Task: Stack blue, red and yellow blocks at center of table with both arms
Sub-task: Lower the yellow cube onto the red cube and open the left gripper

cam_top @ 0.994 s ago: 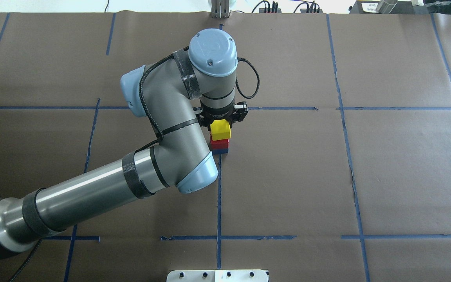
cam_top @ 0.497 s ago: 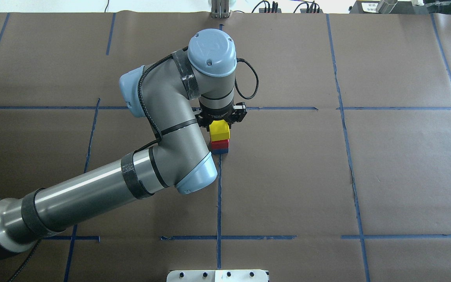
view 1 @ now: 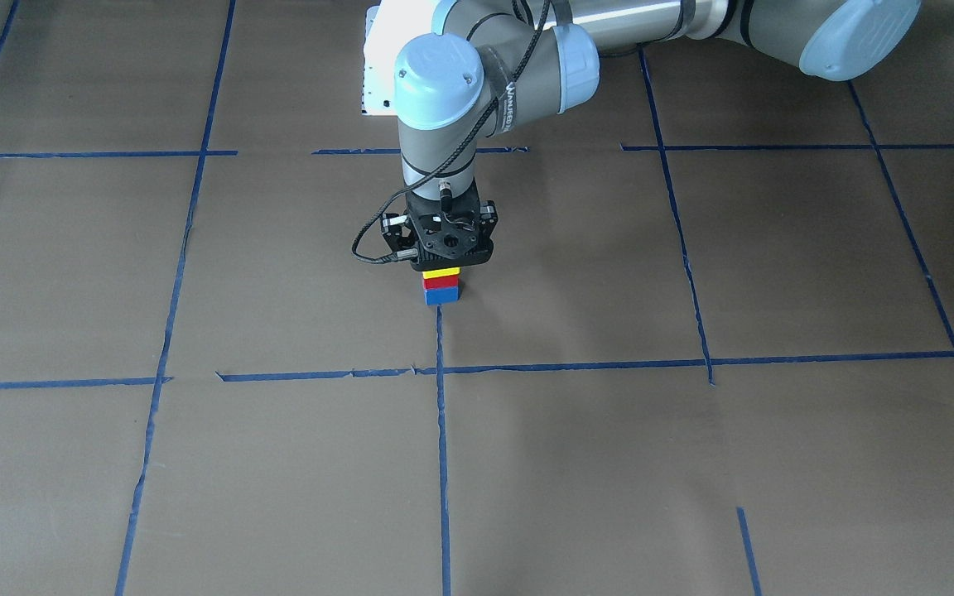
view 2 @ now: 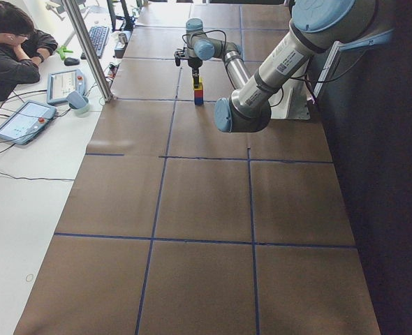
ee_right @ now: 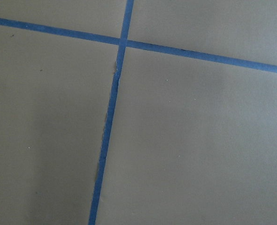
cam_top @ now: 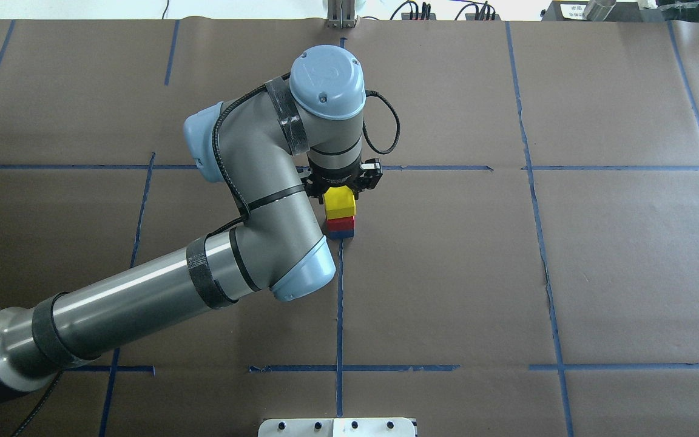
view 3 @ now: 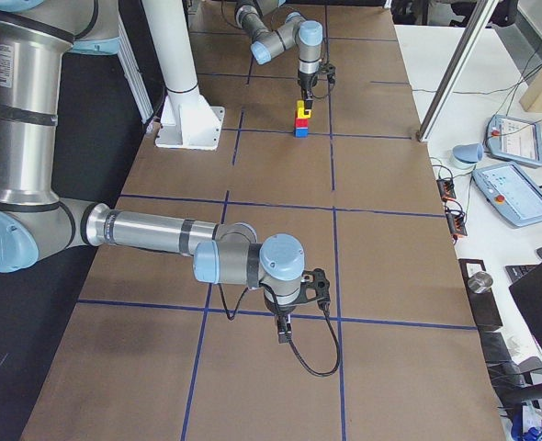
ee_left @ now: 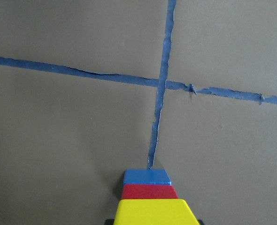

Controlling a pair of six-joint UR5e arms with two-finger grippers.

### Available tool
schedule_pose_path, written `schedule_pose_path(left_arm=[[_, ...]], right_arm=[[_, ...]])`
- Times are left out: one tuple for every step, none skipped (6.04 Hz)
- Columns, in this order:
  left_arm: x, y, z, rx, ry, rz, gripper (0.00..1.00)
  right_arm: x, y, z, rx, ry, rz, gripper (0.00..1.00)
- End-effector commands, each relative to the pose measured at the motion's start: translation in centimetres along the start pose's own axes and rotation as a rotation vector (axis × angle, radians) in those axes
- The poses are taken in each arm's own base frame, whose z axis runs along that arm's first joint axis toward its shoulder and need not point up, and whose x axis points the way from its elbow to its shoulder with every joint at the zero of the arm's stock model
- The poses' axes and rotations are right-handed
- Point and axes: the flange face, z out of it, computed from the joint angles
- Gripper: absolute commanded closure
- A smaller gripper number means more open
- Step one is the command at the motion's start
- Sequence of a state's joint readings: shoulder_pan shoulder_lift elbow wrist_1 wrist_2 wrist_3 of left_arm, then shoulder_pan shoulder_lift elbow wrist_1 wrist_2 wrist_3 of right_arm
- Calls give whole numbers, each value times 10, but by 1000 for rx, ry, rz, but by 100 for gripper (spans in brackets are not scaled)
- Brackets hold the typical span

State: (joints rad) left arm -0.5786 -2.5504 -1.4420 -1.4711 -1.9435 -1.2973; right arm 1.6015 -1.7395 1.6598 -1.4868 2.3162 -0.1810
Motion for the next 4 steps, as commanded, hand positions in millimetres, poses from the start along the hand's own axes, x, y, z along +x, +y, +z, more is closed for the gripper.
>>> schedule_pose_path(left_arm=[[1,1,-8,11,13,6,0],[1,6,-34,22,50,21,0],[-10,10,-54,22,32,30,0],[-58,14,-63,36,27,136,0]], right_arm=[[0,0,0,0,0,0,0],[0,0,0,0,0,0,0],[0,0,0,0,0,0,0],[0,1,0,-1,0,-1,0]])
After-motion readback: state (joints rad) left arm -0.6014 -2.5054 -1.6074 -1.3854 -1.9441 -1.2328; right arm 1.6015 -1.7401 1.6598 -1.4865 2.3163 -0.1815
